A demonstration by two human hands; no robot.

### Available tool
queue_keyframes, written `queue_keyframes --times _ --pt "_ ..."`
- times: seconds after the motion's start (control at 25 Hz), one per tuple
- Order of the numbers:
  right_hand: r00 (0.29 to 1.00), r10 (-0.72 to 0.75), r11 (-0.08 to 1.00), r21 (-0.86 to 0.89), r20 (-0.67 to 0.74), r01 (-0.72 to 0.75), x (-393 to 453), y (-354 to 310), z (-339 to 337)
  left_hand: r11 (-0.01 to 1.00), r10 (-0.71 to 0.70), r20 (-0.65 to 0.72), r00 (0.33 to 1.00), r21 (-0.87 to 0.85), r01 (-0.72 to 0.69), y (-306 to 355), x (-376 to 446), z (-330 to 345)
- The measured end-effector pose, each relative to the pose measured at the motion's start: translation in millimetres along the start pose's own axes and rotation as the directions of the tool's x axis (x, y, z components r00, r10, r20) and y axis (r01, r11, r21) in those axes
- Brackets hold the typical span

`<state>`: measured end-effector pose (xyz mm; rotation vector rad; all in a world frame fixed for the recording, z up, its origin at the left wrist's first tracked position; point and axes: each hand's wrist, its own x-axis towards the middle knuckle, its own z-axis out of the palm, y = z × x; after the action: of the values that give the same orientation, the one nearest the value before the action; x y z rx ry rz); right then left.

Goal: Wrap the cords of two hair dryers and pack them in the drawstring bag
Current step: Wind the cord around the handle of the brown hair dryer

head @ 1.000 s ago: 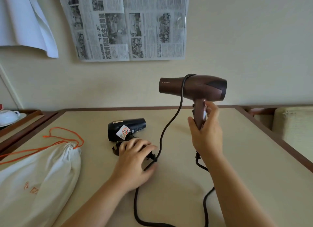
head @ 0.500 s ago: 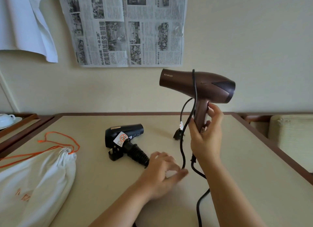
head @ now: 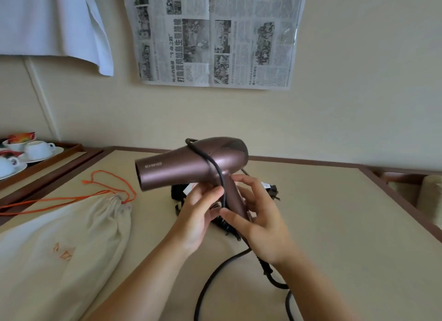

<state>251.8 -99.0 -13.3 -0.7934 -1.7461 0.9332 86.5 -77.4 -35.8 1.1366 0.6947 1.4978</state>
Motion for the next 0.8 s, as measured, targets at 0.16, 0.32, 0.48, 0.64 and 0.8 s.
queue_keyframes --times 0.16,0.32,0.48,0.64,0.8 --pt "0.992 -0.106 0.892 -0.447 -0.06 0.068 -5.6 -5.0 5.8 0.996 -0.045 0.002 0.999 0.082 0.045 -1.1 -2.3 5.3" --pt "0.987 -0.158 0.823 -0.554 -0.008 0.127 -9.4 1.0 11.1 0.963 -0.2 -0.009 0.98 -0.188 0.195 -1.1 -3.9 12.6" --pt "0.953 -0.091 0.949 -0.316 -0.289 -0.005 -0.5 -0.8 7.3 0.902 -0.238 -0.13 0.962 -0.397 0.17 5.7 2.0 6.6" --pt "0.922 0.01 0.99 -0.125 -0.387 -0.064 10.2 -0.9 -21.8 0.893 -0.219 -0.287 0.933 -0.445 0.073 18.8 17.5 -18.2" --pt "0.976 -0.189 0.811 -0.577 -0.105 0.094 -10.9 -4.4 28.1 0.93 -0.29 -0.282 0.914 -0.308 0.2 6.6 12.8 -8.6"
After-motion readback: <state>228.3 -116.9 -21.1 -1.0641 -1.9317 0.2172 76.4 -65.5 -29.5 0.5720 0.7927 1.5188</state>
